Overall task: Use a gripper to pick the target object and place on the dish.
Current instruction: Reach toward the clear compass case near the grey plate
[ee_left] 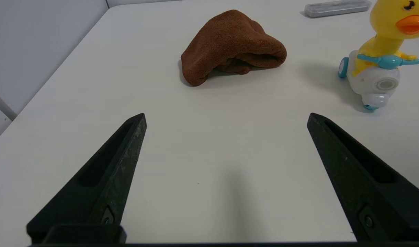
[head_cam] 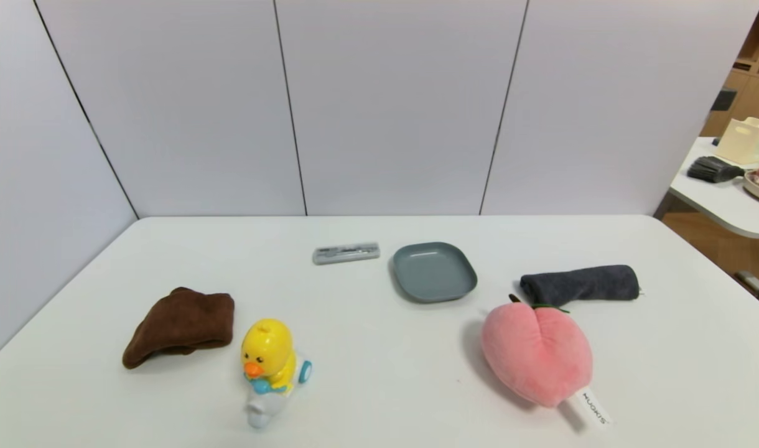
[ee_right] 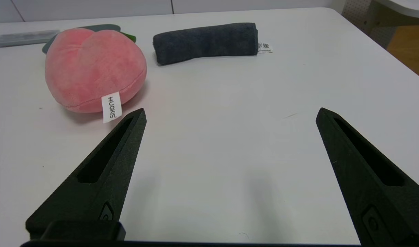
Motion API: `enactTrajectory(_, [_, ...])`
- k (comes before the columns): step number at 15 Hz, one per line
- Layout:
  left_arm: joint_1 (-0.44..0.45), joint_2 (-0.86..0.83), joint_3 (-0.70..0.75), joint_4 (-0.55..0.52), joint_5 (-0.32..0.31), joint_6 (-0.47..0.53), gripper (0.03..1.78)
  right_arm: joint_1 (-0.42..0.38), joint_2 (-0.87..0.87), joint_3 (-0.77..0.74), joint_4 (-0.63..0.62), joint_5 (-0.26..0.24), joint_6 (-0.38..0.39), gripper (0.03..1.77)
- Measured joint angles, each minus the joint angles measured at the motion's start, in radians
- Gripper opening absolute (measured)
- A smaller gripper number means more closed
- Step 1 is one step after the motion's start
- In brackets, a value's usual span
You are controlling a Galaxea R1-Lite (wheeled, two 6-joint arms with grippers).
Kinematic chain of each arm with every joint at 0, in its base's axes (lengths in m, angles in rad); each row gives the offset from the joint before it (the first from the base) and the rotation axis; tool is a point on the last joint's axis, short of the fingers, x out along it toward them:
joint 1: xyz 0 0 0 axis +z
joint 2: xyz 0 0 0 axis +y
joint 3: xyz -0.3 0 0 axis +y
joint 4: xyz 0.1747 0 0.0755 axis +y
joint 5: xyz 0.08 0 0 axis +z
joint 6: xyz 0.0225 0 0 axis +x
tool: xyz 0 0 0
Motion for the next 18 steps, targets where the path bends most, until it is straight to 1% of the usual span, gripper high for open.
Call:
enactTrajectory(9, [0.000,0.000,0.000,0.000,0.000,-0.001,1.69,0.000,0.000,0.000,0.000,0.000,0.000,1.71])
enactTrajectory(12, [0.000,0.000,0.000,-0.001,0.016,-0.032,1.69,0.000,0.000,0.000,0.000,0.001,0.000,1.71])
enactTrajectory(18, [0.000,0.000,0.000,-0.001,0.017,-0.034,1.69,0.000,0.000,0.000,0.000,0.001,0.000,1.71])
